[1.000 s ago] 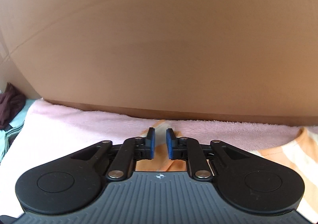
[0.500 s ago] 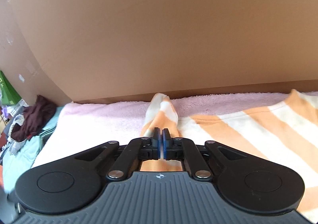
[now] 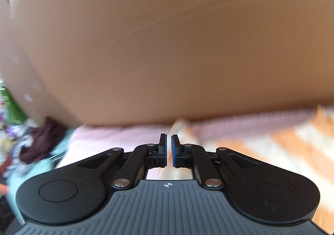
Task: Fold clothes
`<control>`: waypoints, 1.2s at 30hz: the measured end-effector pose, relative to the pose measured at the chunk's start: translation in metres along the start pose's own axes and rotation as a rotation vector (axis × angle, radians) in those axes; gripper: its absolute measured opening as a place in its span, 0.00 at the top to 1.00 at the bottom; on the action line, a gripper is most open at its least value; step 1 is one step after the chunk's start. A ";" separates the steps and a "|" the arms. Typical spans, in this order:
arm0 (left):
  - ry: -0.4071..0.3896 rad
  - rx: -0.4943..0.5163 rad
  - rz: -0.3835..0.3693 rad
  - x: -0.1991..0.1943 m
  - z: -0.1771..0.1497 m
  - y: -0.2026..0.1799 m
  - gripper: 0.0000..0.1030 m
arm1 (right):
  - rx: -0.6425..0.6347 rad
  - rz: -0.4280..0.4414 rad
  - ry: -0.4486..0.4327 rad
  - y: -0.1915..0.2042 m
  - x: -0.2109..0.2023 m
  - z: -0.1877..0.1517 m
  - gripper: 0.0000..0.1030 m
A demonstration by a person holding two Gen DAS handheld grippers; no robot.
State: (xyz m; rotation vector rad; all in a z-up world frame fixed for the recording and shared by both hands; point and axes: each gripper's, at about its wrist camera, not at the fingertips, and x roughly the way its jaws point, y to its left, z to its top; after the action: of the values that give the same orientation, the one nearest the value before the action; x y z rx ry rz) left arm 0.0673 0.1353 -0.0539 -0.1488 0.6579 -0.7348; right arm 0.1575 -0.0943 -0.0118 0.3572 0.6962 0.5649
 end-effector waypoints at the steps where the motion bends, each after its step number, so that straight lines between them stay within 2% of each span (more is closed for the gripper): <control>1: -0.001 0.005 0.000 0.000 0.000 0.000 0.65 | 0.006 0.013 0.024 -0.002 -0.007 -0.007 0.92; 2: -0.003 0.010 0.001 0.000 -0.001 -0.001 0.65 | 0.008 -0.005 0.047 -0.003 -0.009 -0.013 0.93; 3: -0.004 0.016 0.001 0.000 -0.001 -0.001 0.65 | 0.007 -0.059 0.059 -0.003 -0.007 -0.019 0.92; 4: -0.006 0.019 0.000 -0.001 -0.002 -0.001 0.64 | 0.011 -0.120 0.051 -0.006 -0.007 -0.023 0.96; 5: -0.008 0.018 -0.003 -0.002 -0.002 0.000 0.64 | 0.031 -0.143 0.028 -0.011 -0.015 -0.027 0.98; 6: -0.009 0.015 -0.006 -0.002 -0.002 0.001 0.64 | 0.059 -0.144 0.003 -0.017 -0.025 -0.030 0.91; 12: -0.016 0.035 -0.010 -0.003 -0.005 -0.002 0.58 | 0.128 0.092 0.003 -0.018 -0.097 -0.074 0.91; 13: -0.018 0.038 -0.015 -0.004 -0.004 -0.002 0.55 | 0.126 0.088 0.021 -0.017 -0.100 -0.082 0.92; 14: -0.019 0.033 -0.022 -0.004 -0.004 0.000 0.55 | 0.126 0.040 0.034 -0.018 -0.102 -0.088 0.92; 15: -0.021 0.025 -0.028 -0.004 -0.004 0.002 0.55 | 0.128 0.002 0.027 -0.018 -0.106 -0.093 0.92; 16: -0.023 0.014 -0.033 -0.003 -0.002 0.003 0.55 | 0.132 -0.021 0.008 -0.019 -0.112 -0.100 1.00; 17: -0.024 0.007 -0.036 -0.003 -0.002 0.006 0.55 | 0.136 -0.043 -0.010 -0.020 -0.117 -0.106 0.97; 18: -0.025 0.004 -0.034 -0.003 -0.001 0.007 0.55 | 0.154 -0.015 -0.026 -0.020 -0.125 -0.111 0.92; 19: -0.025 0.007 -0.027 -0.003 -0.001 0.006 0.55 | 0.158 0.048 -0.033 -0.016 -0.130 -0.116 0.92; 21: -0.026 0.025 0.000 -0.004 0.000 0.002 0.57 | 0.134 0.154 -0.016 -0.005 -0.134 -0.129 0.91; 23: -0.032 0.048 0.047 -0.007 -0.002 -0.006 0.62 | 0.097 0.189 0.045 0.012 -0.119 -0.143 0.88; 24: -0.037 0.056 0.073 -0.011 -0.003 -0.010 0.70 | 0.087 0.178 0.062 0.016 -0.112 -0.149 0.89; 25: -0.043 0.063 0.098 -0.015 -0.005 -0.015 0.71 | 0.083 0.157 0.069 0.016 -0.110 -0.156 0.98; 27: -0.071 0.039 0.077 -0.035 -0.012 -0.026 0.71 | 0.120 0.160 0.042 0.007 -0.113 -0.165 1.00; 30: -0.113 0.091 0.148 -0.069 -0.032 -0.053 0.72 | 0.167 0.171 0.016 -0.001 -0.117 -0.172 1.00; 33: -0.107 0.065 0.132 -0.089 -0.055 -0.070 0.83 | 0.115 0.138 0.003 0.009 -0.115 -0.172 1.00; 36: -0.079 0.000 0.104 -0.095 -0.078 -0.079 0.88 | 0.049 0.111 -0.005 0.019 -0.110 -0.172 1.00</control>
State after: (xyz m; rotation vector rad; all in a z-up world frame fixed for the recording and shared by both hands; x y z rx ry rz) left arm -0.0779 0.1473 -0.0406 -0.1418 0.5858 -0.6253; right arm -0.0370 -0.1236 -0.0706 0.4449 0.6889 0.6524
